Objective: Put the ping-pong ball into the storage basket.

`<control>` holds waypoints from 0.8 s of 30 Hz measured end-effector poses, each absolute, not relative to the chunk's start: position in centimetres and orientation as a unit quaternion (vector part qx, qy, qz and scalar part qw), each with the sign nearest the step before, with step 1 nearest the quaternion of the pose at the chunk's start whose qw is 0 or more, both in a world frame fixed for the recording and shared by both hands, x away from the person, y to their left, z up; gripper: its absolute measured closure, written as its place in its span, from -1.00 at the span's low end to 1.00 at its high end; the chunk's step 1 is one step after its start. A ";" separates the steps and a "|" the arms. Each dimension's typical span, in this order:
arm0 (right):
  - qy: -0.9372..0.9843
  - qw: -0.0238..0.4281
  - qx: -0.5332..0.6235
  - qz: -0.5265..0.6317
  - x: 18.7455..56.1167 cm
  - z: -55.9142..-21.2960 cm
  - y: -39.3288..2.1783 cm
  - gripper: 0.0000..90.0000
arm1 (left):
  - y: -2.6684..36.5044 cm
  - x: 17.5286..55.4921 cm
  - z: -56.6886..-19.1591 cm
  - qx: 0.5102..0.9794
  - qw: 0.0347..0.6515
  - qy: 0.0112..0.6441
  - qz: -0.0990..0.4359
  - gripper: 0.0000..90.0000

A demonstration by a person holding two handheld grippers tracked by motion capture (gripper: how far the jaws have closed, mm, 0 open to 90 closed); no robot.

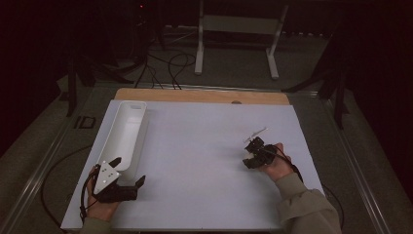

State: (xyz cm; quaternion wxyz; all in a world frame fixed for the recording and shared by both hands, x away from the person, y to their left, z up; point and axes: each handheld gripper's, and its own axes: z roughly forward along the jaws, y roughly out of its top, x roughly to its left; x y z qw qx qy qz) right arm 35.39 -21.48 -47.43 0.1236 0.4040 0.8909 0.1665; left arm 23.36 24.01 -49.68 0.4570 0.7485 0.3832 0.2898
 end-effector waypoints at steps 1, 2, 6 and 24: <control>0.892 0.124 0.403 0.167 35.4 -47.3 -21.5 0.12 | 24.0 23.4 -49.7 0.749 0.457 0.383 0.290 -1.00; 0.891 0.124 0.403 0.166 35.3 -47.2 -21.4 0.12 | 24.0 23.4 -49.7 0.748 0.457 0.383 0.290 -1.00; 0.891 0.128 0.401 0.167 35.2 -46.7 -21.3 0.12 | 24.0 23.4 -49.7 0.748 0.457 0.383 0.290 -1.00; 0.895 0.137 0.387 0.175 34.9 -45.0 -20.5 0.12 | 24.0 23.4 -49.7 0.748 0.457 0.383 0.290 -1.00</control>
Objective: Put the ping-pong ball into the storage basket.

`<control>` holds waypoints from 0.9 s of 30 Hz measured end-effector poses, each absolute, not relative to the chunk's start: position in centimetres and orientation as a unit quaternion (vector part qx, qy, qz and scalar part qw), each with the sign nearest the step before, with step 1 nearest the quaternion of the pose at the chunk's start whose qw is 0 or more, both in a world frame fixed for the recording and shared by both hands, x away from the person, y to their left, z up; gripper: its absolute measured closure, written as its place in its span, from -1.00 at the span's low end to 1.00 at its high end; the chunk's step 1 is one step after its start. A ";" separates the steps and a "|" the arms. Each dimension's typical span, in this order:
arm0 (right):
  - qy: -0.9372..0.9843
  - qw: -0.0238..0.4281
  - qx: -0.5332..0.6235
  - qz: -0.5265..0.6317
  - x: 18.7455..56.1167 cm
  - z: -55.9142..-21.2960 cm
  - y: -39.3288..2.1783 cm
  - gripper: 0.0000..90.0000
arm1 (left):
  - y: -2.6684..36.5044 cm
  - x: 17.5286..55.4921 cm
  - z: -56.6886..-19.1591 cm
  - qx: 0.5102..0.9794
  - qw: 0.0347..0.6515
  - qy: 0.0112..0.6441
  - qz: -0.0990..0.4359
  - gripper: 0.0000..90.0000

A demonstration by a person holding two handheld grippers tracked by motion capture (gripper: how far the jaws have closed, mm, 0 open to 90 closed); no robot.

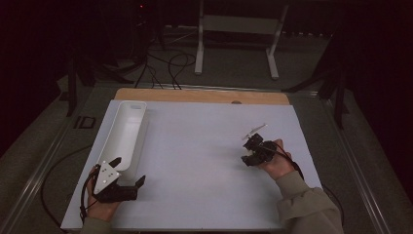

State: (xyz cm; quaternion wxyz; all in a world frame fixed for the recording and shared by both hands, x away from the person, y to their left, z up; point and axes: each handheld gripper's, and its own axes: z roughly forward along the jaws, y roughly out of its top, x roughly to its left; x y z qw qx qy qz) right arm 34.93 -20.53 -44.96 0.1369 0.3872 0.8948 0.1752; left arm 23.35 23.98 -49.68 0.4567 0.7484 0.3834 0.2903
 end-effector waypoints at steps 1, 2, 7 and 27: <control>0.895 0.137 0.387 0.175 34.9 -44.9 -20.5 0.12 | 24.0 23.4 -49.7 0.748 0.457 0.383 0.290 -1.00; 0.895 0.137 0.387 0.175 34.9 -44.8 -20.4 0.12 | 24.0 23.4 -49.7 0.748 0.457 0.383 0.290 -1.00; 0.897 0.140 0.381 0.175 34.9 -44.4 -20.2 0.12 | 24.0 23.4 -49.7 0.748 0.457 0.383 0.290 -1.00; 0.901 0.147 0.368 0.176 35.0 -43.2 -19.2 0.12 | 23.9 23.4 -49.7 0.748 0.455 0.384 0.292 -1.00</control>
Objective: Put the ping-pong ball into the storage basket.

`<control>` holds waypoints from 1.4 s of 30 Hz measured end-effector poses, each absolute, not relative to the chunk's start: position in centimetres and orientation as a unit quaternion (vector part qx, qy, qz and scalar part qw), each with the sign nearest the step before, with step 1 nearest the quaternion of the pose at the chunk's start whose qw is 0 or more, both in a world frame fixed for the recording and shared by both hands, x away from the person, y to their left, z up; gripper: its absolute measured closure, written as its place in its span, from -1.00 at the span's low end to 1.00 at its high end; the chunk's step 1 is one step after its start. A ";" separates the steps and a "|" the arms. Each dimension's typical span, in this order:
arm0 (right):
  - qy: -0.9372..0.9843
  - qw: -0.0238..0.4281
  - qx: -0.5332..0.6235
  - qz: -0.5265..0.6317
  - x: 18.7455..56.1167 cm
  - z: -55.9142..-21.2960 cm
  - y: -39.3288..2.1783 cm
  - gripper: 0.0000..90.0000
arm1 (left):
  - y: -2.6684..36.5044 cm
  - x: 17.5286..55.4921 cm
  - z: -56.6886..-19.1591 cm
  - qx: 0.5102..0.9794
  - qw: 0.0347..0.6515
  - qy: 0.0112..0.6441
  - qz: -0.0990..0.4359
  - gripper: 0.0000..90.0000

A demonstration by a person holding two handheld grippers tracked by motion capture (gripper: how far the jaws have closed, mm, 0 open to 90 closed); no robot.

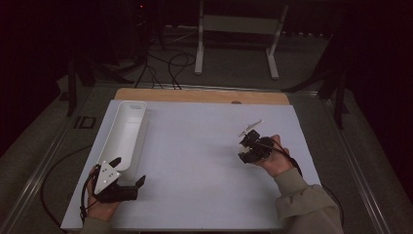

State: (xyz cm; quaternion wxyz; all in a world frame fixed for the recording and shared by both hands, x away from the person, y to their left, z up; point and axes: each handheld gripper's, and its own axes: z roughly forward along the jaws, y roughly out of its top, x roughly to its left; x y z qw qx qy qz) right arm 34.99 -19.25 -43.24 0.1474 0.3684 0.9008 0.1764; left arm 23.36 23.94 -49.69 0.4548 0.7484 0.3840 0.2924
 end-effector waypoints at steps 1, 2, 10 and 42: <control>0.901 0.148 0.367 0.177 35.0 -43.2 -19.2 0.12 | 23.9 23.4 -49.7 0.748 0.455 0.384 0.293 -1.00; 0.902 0.149 0.366 0.177 35.0 -43.2 -19.2 0.12 | 23.9 23.4 -49.7 0.748 0.455 0.384 0.293 -1.00; 0.902 0.151 0.364 0.178 35.1 -42.9 -18.9 0.12 | 23.9 23.4 -49.7 0.749 0.454 0.384 0.293 -1.00; 0.904 0.156 0.352 0.187 35.2 -41.9 -17.7 0.12 | 23.9 23.4 -49.7 0.750 0.452 0.384 0.294 -1.00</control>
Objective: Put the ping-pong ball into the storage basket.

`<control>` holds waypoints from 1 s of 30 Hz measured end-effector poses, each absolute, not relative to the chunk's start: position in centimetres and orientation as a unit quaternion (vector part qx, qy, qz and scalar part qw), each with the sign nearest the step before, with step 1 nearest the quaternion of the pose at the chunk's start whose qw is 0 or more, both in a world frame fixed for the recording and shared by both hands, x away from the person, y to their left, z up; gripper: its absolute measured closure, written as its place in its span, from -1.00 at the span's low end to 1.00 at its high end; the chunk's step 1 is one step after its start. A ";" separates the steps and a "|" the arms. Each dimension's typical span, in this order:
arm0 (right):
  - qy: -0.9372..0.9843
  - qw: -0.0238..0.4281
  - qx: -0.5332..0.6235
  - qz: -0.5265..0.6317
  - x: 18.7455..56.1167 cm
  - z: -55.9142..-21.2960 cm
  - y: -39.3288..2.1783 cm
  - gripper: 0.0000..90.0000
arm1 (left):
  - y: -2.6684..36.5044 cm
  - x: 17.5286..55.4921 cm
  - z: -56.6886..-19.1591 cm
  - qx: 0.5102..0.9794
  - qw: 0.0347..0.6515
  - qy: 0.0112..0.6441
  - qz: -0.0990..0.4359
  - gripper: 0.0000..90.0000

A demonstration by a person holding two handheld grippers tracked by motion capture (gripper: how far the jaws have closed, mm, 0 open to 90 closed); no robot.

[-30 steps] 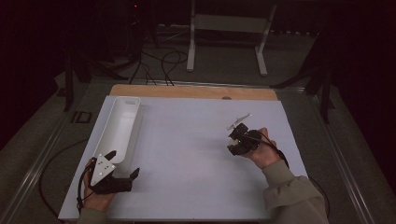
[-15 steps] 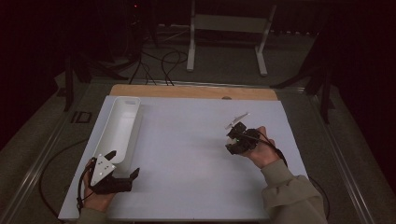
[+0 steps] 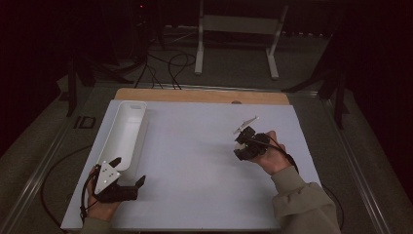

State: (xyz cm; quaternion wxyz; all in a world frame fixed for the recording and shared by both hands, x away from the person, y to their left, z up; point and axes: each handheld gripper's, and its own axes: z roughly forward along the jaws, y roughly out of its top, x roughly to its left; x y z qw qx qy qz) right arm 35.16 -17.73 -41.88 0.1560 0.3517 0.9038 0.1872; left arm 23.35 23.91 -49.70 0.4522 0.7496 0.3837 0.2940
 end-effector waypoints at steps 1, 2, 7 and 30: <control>0.904 0.157 0.350 0.188 35.2 -41.9 -17.7 0.12 | 23.9 23.4 -49.7 0.750 0.452 0.384 0.294 -1.00; 0.904 0.157 0.350 0.189 35.2 -41.8 -17.6 0.12 | 23.9 23.4 -49.7 0.750 0.452 0.383 0.294 -1.00; 0.905 0.158 0.346 0.190 35.2 -41.7 -17.4 0.12 | 23.9 23.4 -49.7 0.750 0.452 0.383 0.294 -1.00; 0.907 0.163 0.336 0.196 35.5 -40.5 -16.3 0.12 | 23.9 23.3 -49.7 0.750 0.452 0.383 0.294 -1.00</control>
